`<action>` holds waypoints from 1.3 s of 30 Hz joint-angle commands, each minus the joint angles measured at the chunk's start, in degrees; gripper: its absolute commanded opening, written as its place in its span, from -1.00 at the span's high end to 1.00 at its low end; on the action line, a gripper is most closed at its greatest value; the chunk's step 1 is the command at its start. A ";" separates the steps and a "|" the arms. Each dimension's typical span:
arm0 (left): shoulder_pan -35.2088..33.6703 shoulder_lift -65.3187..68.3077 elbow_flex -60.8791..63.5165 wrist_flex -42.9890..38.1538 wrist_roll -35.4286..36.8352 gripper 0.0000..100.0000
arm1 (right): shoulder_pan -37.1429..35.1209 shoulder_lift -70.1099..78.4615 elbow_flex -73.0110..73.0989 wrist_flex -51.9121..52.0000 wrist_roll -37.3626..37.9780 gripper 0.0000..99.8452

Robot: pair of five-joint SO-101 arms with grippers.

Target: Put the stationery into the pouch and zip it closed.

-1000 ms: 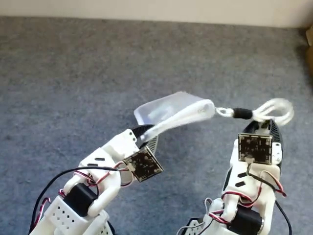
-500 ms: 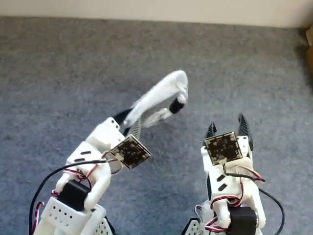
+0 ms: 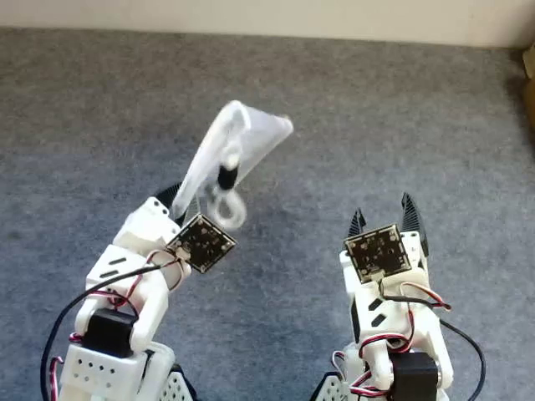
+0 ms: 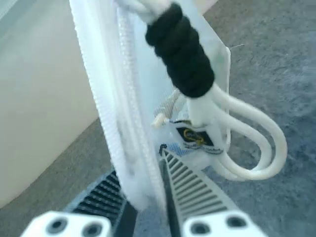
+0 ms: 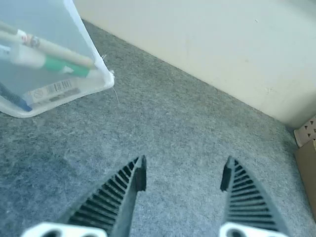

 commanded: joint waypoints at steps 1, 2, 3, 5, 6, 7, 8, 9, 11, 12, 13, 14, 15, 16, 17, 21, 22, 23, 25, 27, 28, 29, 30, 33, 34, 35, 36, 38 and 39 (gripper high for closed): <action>3.65 -0.04 -3.38 9.32 -1.05 0.84 | -0.48 -0.66 1.63 1.19 0.70 0.54; 4.26 -0.04 -4.35 11.08 -0.35 0.77 | -0.48 -0.66 1.98 1.27 0.70 0.54; 4.62 -0.04 -5.23 12.40 0.88 0.70 | -0.22 -0.66 2.68 1.63 0.79 0.54; 4.62 -0.04 -6.64 14.42 3.52 0.59 | -0.13 -0.66 3.47 2.42 0.79 0.54; 4.44 -0.04 -7.43 15.47 4.48 0.55 | -0.13 -0.66 3.74 3.12 0.79 0.54; 4.35 -0.04 -8.31 16.97 4.92 0.52 | -0.13 -0.66 3.82 3.91 0.79 0.54; 4.35 -0.04 -9.27 18.46 5.27 0.51 | -0.04 -0.66 3.82 4.70 0.79 0.54; 4.53 -0.04 -10.24 20.04 5.19 0.51 | -0.04 -0.66 3.82 5.41 0.79 0.54; 4.53 -0.04 -12.88 23.47 5.27 0.50 | -0.04 -0.66 3.82 6.55 0.79 0.54; 4.35 -0.04 -14.46 25.14 5.27 0.51 | -0.04 -0.66 3.82 6.90 0.79 0.54; 4.26 -0.04 -15.87 26.64 5.27 0.51 | -0.04 -0.66 3.82 7.25 0.79 0.54; 4.18 -0.04 -17.36 28.31 5.27 0.51 | -0.04 -0.66 3.82 7.52 0.79 0.54; 4.18 -0.04 -18.77 29.89 5.27 0.51 | -0.04 -0.66 3.82 7.60 0.79 0.54; 4.18 -0.04 -20.09 31.38 5.27 0.51 | -0.04 -0.66 3.82 7.60 0.79 0.55; 4.18 -0.04 -21.32 32.70 5.27 0.51 | -0.04 -0.66 3.82 7.69 0.79 0.58; -0.84 -0.04 -23.87 35.08 5.27 0.51 | -0.04 -0.66 3.91 10.68 0.79 0.76; -3.12 -0.04 -24.13 34.99 5.27 0.51 | -0.04 -0.66 3.91 11.30 0.79 0.79; -5.49 -0.04 -24.22 34.90 5.19 0.51 | -0.04 -0.66 3.91 12.09 0.79 0.82; -9.63 -0.04 -24.22 34.90 5.19 0.51 | -0.04 -0.66 3.91 13.67 0.79 0.85; -12.88 -0.04 -24.04 34.99 5.19 0.51 | -0.04 -0.66 3.91 14.64 0.70 0.87; -14.37 -0.04 -23.96 35.16 5.27 0.54 | -0.04 -0.66 3.91 14.99 0.53 0.87; -15.78 -0.04 -23.96 35.25 5.27 0.58 | 0.22 -0.66 4.00 14.99 0.53 0.87; -17.27 -0.04 -23.96 35.34 5.27 0.64 | 1.10 -0.66 4.44 14.99 0.44 0.87; -21.76 -0.04 -23.87 35.34 5.27 0.81 | 3.65 -0.66 8.04 14.37 0.44 0.87; -23.52 -0.04 -23.60 35.34 5.27 0.85 | 4.26 -0.66 9.36 14.37 0.44 0.87; -25.19 -0.04 -22.73 35.34 5.27 0.86 | 4.97 -0.66 10.59 14.37 0.44 0.87; -26.95 -0.04 -21.67 35.08 5.36 0.88 | 5.23 -0.66 11.74 14.37 0.44 0.87; -30.02 -0.04 -18.86 34.90 6.59 0.89 | 5.23 -0.66 13.58 14.37 0.44 0.87; -31.34 -0.04 -17.36 34.73 8.18 0.90 | 5.14 -0.66 14.20 14.37 0.35 0.87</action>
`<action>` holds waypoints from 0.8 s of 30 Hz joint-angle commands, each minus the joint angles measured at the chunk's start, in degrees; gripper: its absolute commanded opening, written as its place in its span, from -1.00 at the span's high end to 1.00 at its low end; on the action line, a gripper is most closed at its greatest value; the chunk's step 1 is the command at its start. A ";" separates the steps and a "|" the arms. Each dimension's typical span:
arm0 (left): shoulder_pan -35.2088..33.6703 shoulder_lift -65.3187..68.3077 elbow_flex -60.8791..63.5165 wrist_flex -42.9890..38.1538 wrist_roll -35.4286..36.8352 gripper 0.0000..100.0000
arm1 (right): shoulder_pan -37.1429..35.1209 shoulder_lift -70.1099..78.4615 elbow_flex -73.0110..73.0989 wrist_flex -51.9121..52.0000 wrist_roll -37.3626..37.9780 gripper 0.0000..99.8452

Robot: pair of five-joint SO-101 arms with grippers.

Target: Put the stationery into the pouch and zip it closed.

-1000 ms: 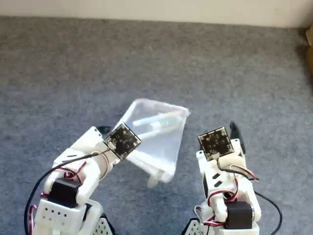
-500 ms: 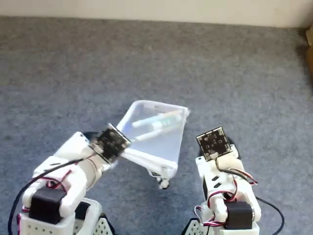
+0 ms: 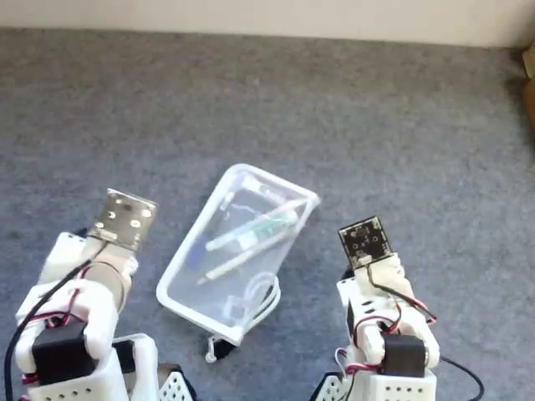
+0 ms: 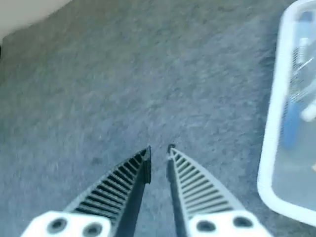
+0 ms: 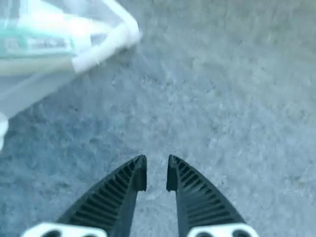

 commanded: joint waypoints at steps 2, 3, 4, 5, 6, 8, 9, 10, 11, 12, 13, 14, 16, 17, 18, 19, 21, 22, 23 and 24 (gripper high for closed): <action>-6.20 -0.13 4.53 -2.55 5.27 0.93 | 0.75 -0.66 1.19 -0.31 -1.41 0.87; -6.99 -0.13 5.93 -3.43 6.07 0.94 | 0.92 -0.66 1.63 -0.31 -3.34 0.87; -7.43 -0.13 7.25 -4.13 6.42 0.95 | 1.01 -0.66 2.07 -0.31 -5.63 0.87; -7.69 -0.13 8.66 -4.84 6.51 0.95 | 1.01 -0.66 2.68 -0.31 -7.74 0.87; -7.78 -0.13 10.15 -5.54 6.51 0.95 | 1.01 -0.66 3.30 -0.31 -9.32 0.87; -7.87 -0.13 13.23 -6.86 7.03 0.95 | 0.92 -0.66 4.44 -0.31 -11.87 0.87; -7.87 -0.13 14.99 -7.82 8.00 0.95 | 0.84 -0.66 4.70 -0.31 -12.92 0.87; -7.96 -0.13 16.75 -8.88 9.05 0.95 | 0.84 -0.66 4.88 -0.31 -14.24 0.87; -7.96 -0.13 18.51 -10.11 10.02 0.95 | 0.84 -0.66 4.88 -0.31 -15.47 0.88; -7.96 -0.13 20.26 -11.43 10.64 0.95 | 0.92 -0.66 4.88 -0.31 -16.53 0.88; -7.96 -0.13 22.02 -12.66 11.08 0.95 | 0.92 -0.66 4.88 -0.31 -17.14 0.90; -7.78 -0.13 23.78 -13.98 11.34 0.95 | 0.84 -0.66 4.97 -0.31 -17.32 0.94; -7.60 -0.13 27.21 -16.35 11.25 0.95 | 0.75 -0.66 5.14 -0.31 -17.23 1.00; -7.60 -0.13 28.70 -17.58 11.25 0.95 | 0.75 -0.66 6.11 -0.31 -17.32 0.99; -7.60 -0.13 30.02 -18.55 11.25 0.95 | 0.75 -0.66 7.34 -0.31 -17.49 0.99; -7.60 -0.13 31.16 -19.34 11.25 0.95 | 0.57 -0.66 8.92 -0.48 -17.49 0.99; -7.60 -0.04 33.19 -20.40 11.25 0.95 | -0.22 -0.66 12.18 -3.12 -17.49 0.99; -7.60 -0.04 33.98 -20.40 11.25 0.95 | -0.31 -0.66 13.49 -5.14 -17.49 0.99; -7.52 -0.04 34.68 -20.40 11.25 0.95 | -0.31 -0.66 14.81 -7.25 -17.49 0.99; -7.25 -0.04 35.21 -20.48 11.25 0.95 | -0.22 -0.66 15.69 -8.22 -17.49 0.99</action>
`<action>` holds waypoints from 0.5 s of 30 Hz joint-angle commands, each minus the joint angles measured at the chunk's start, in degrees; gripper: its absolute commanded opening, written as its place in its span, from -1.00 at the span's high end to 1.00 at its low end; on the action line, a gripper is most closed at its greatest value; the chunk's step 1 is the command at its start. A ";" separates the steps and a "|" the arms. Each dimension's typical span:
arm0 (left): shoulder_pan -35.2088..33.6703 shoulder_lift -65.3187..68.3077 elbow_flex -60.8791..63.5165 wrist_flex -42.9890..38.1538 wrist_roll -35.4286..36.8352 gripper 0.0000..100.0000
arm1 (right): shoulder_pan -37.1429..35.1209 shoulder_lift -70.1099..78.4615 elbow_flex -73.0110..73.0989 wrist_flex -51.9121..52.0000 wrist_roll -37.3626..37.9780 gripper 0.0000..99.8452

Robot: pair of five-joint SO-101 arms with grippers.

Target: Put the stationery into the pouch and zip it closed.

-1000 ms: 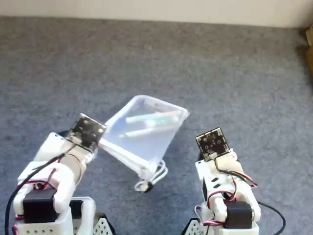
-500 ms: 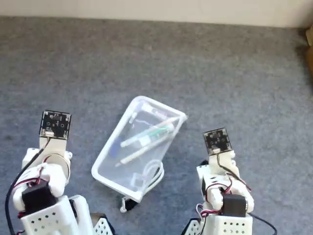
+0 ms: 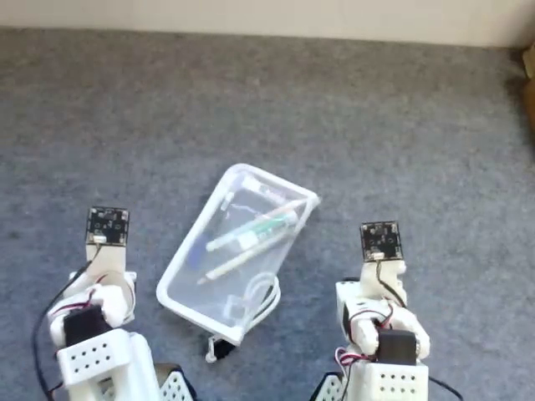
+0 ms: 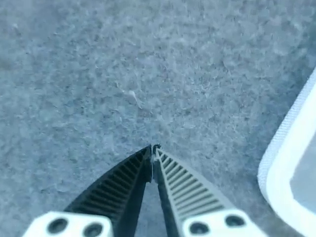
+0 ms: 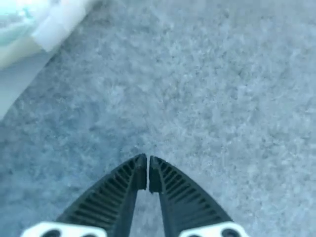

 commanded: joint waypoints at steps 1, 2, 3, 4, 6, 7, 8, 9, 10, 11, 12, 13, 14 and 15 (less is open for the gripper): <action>1.01 -0.84 0.66 -1.23 0.70 0.95 | -0.48 -0.75 7.87 -4.53 -0.44 0.99; 1.89 -0.84 0.84 -0.79 0.70 0.95 | -0.48 -0.75 8.13 -4.26 -0.44 0.99; 2.95 -0.84 0.92 -0.79 0.70 0.95 | -0.48 -0.75 8.31 -4.09 -0.44 0.99; 4.00 -0.84 1.10 -0.88 0.70 0.95 | -0.48 -0.66 8.31 -3.56 -0.44 0.99; 6.81 -0.84 2.51 -1.23 0.53 0.95 | -0.75 -0.66 8.31 -0.75 -0.44 0.99; 8.04 -0.84 3.30 -1.49 0.53 0.95 | -0.75 -0.66 8.31 0.84 -0.09 0.99; 8.84 -0.84 4.00 -2.29 0.53 0.95 | -0.75 -0.66 8.31 2.42 -0.09 0.99; 9.36 -0.84 4.88 -3.69 0.53 0.95 | -0.48 -0.66 8.31 2.77 -0.09 0.99; 9.45 -0.84 5.41 -5.01 0.53 0.95 | -0.40 -0.66 8.31 2.68 -0.09 0.99; 9.45 -0.84 5.58 -6.15 0.53 0.95 | -0.40 -0.66 8.31 2.59 -0.09 0.99; 9.45 -0.84 5.67 -6.77 0.53 0.95 | -0.40 -0.66 8.31 2.59 -0.09 0.99; 9.45 -0.84 5.76 -7.12 0.53 0.95 | -0.40 -0.66 8.31 2.59 -0.18 0.99; 9.45 -0.84 5.85 -7.21 0.53 0.95 | -0.40 -0.66 8.31 2.59 -0.18 0.99; 9.45 -0.84 5.85 -7.21 0.53 0.95 | -0.40 -0.66 8.31 2.59 -0.26 0.99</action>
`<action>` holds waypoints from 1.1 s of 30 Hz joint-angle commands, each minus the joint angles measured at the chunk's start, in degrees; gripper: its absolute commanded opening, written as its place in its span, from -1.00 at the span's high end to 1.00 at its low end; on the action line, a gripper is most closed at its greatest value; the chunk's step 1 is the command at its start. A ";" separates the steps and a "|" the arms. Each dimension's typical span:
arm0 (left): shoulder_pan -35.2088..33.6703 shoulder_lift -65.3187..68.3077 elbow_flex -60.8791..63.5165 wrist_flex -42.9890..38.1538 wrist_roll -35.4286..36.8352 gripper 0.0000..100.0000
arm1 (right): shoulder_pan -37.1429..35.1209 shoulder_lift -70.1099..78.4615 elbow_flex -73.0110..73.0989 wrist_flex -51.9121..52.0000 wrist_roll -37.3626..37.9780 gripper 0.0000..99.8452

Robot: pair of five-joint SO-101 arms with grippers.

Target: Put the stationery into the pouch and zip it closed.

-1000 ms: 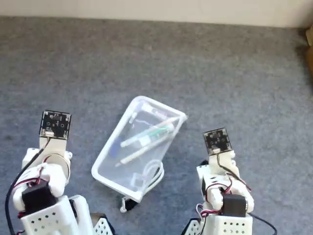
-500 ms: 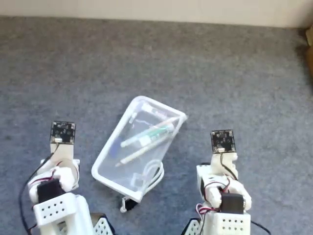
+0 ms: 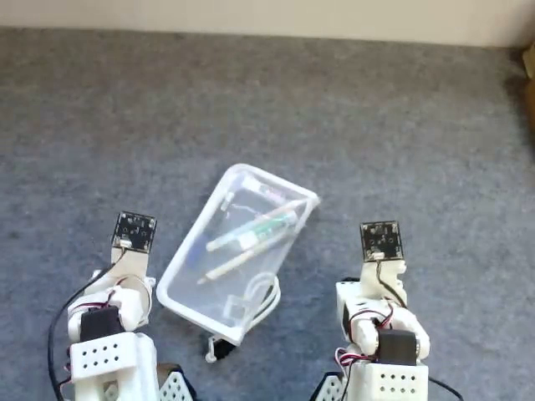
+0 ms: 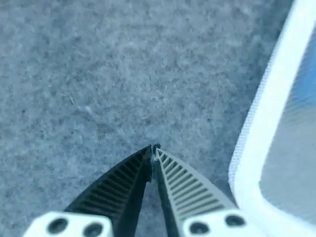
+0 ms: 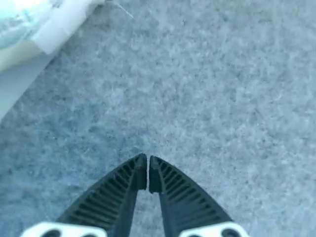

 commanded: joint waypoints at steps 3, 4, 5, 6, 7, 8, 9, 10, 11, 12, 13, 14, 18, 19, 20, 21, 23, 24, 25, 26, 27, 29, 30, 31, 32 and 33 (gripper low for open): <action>1.36 -0.31 0.04 -1.49 0.53 0.95 | -0.40 -0.66 8.31 0.31 -0.09 0.99; 1.36 -0.31 0.04 -1.58 0.53 0.95 | -0.40 -0.66 8.31 0.31 -0.09 0.99; 1.36 -0.31 0.04 -1.58 0.53 0.95 | -0.40 -0.66 8.31 0.31 -0.09 0.99; 1.36 -0.31 0.04 -1.67 0.44 0.95 | -0.40 -0.66 8.31 0.31 -0.09 0.99; 1.36 -0.31 0.13 -2.20 0.44 0.95 | -0.40 -0.66 8.31 0.31 -0.09 0.99; 1.45 -0.31 0.22 -2.64 0.44 0.95 | -0.40 -0.66 8.31 0.31 -0.09 0.99; 1.36 -0.31 0.22 -2.90 0.44 0.95 | -0.40 -0.66 8.31 0.31 -0.09 0.99; 1.36 -0.31 0.22 -2.81 0.44 0.95 | -0.40 -0.66 8.31 0.31 -0.09 0.99; 1.36 -0.31 0.22 -2.81 0.44 0.95 | -0.40 -0.66 8.31 0.31 -0.09 0.99; 1.36 -0.31 0.22 -2.81 0.44 0.95 | -0.40 -0.66 8.31 0.31 -0.09 0.99; 1.36 -0.31 0.22 -2.81 0.44 0.95 | -0.40 -0.66 8.31 0.31 -0.09 0.99; 1.36 -0.31 0.22 -2.81 0.44 0.95 | -0.40 -0.66 8.31 0.31 -0.09 0.99; 1.36 -0.31 0.22 -2.81 0.44 0.95 | -0.40 -0.66 8.31 0.31 -0.09 0.99; 1.36 -0.31 0.22 -2.81 0.44 0.95 | -0.40 -0.66 8.31 0.31 -0.09 0.99; 1.36 -0.31 0.22 -2.81 0.44 0.95 | -0.40 -0.66 8.31 0.31 -0.09 0.99; 1.36 -0.31 0.22 -2.81 0.44 0.95 | -0.40 -0.66 8.31 0.31 -0.09 0.99; 1.36 -0.31 0.22 -2.81 0.44 0.95 | -0.40 -0.66 8.31 0.31 -0.09 0.99; 1.36 -0.31 0.22 -2.81 0.44 0.95 | -0.40 -0.66 8.31 0.31 -0.09 0.99; 1.36 -0.31 0.22 -2.81 0.44 0.95 | -0.40 -0.66 8.31 0.31 -0.09 0.99; 1.36 -0.31 0.22 -2.81 0.44 0.95 | -0.40 -0.66 8.31 0.31 -0.09 0.99; 1.36 -0.31 0.22 -2.81 0.44 0.95 | -0.40 -0.66 8.31 0.31 -0.09 0.99; 1.36 -0.31 0.22 -2.81 0.44 0.95 | -0.40 -0.66 8.31 0.31 -0.09 0.99; 1.36 -0.31 0.22 -2.81 0.44 0.95 | -0.40 -0.66 8.31 0.31 -0.09 0.99; 1.36 -0.31 0.22 -2.81 0.44 0.95 | -0.40 -0.66 8.31 0.31 -0.09 0.99; 1.36 -0.31 0.22 -2.81 0.44 0.95 | -0.40 -0.66 8.31 0.31 -0.09 0.99; 1.36 -0.31 0.22 -2.81 0.44 0.95 | -0.40 -0.66 8.31 0.31 -0.09 0.99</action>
